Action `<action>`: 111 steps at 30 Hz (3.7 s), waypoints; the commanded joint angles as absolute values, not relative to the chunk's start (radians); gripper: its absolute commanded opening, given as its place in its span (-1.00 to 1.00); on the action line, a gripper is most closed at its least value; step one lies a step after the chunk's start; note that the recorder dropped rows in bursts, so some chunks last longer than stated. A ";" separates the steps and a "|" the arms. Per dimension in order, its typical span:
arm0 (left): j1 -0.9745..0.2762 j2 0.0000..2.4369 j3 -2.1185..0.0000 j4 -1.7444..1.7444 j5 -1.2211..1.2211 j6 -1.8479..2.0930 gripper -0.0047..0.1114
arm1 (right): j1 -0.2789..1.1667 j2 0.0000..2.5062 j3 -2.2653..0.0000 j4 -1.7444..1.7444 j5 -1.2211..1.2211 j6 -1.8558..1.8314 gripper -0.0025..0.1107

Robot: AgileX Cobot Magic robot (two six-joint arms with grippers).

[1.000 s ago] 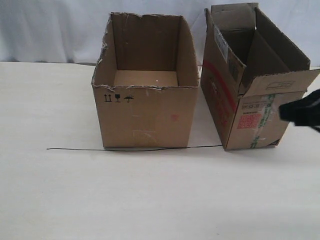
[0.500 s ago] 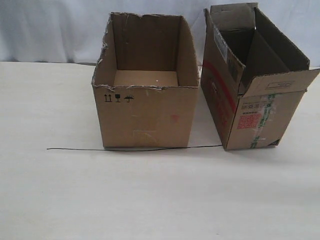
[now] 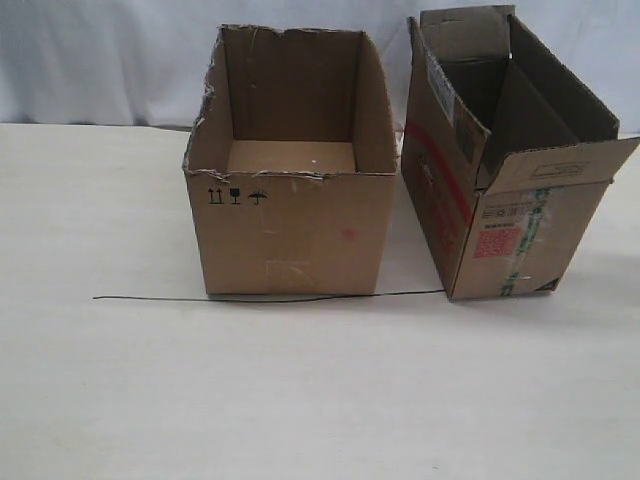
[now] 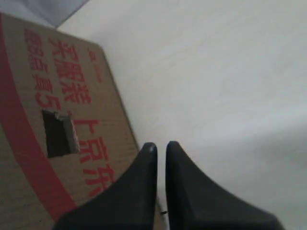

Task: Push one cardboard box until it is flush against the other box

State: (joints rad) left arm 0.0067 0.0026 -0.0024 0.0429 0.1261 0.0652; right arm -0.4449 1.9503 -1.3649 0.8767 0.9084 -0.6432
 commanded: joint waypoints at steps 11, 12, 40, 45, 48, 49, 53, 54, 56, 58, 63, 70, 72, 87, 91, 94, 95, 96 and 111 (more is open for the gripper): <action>0.000 0.000 0.000 0.041 0.121 0.061 -0.92 | -0.305 2.247 -1.372 1.393 1.039 -0.943 -0.87; 0.000 0.000 0.000 0.041 0.121 0.061 -0.92 | -0.296 2.252 -1.372 1.402 1.034 -0.948 -0.87; 0.000 0.000 0.000 0.041 0.121 0.061 -0.92 | -0.145 2.358 -1.450 1.510 0.970 -0.928 -0.87; 0.000 0.000 0.000 0.041 0.121 0.061 -0.92 | -0.138 2.358 -1.450 1.514 0.971 -0.901 -0.87; 0.000 0.000 0.000 0.041 0.121 0.061 -0.92 | -0.129 2.358 -1.450 1.514 0.971 -0.874 -0.87; 0.000 0.000 0.000 0.041 0.121 0.061 -0.92 | -0.124 2.358 -1.450 1.514 0.971 -0.868 -0.87; 0.000 0.000 0.000 0.041 0.121 0.061 -0.92 | -0.104 2.358 -1.450 1.526 0.969 -0.850 -0.87; 0.000 0.000 0.000 0.041 0.121 0.061 -0.92 | -0.104 2.358 -1.450 1.529 0.969 -0.850 -0.87; 0.000 0.000 0.000 0.041 0.121 0.061 -0.92 | -0.102 2.358 -1.450 1.540 0.969 -0.850 -0.87; 0.000 0.000 0.000 0.041 0.121 0.061 -0.92 | -0.104 2.357 -1.450 1.547 0.969 -0.850 -0.87; 0.000 0.000 0.000 0.041 0.121 0.061 -0.92 | -0.162 2.307 -1.450 1.538 0.938 -0.850 -0.87; 0.000 0.000 0.000 0.041 0.121 0.061 -0.92 | -0.367 2.105 -1.450 1.336 0.944 -0.797 -0.87; 0.000 0.000 0.000 0.041 0.121 0.061 -0.92 | -0.410 2.011 -1.436 1.232 0.958 -0.797 -0.87; 0.000 0.000 0.000 0.041 0.121 0.061 -0.92 | -0.217 0.924 -0.714 1.110 0.423 -0.933 -0.87; 0.000 0.000 0.000 0.041 0.122 0.061 -0.92 | -0.068 0.774 -0.574 1.106 0.422 -0.950 -0.87; 0.000 0.000 0.000 0.041 0.122 0.061 -0.92 | 0.009 0.648 -0.485 1.106 0.386 -0.952 -0.87; 0.000 0.000 0.000 0.041 0.122 0.061 -0.92 | 0.028 0.604 -0.457 1.106 0.379 -0.967 -0.87; 0.000 0.000 0.000 0.041 0.122 0.061 -0.92 | 0.042 0.563 -0.430 1.106 0.369 -0.978 -0.87; 0.000 0.000 0.000 0.041 0.122 0.061 -0.92 | 0.072 0.232 -0.301 1.118 0.494 -0.973 -0.87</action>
State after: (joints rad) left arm 0.0067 0.0026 -0.0024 0.0429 0.1261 0.0652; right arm 0.0690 0.2597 -0.3048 1.1129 0.4838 -0.9652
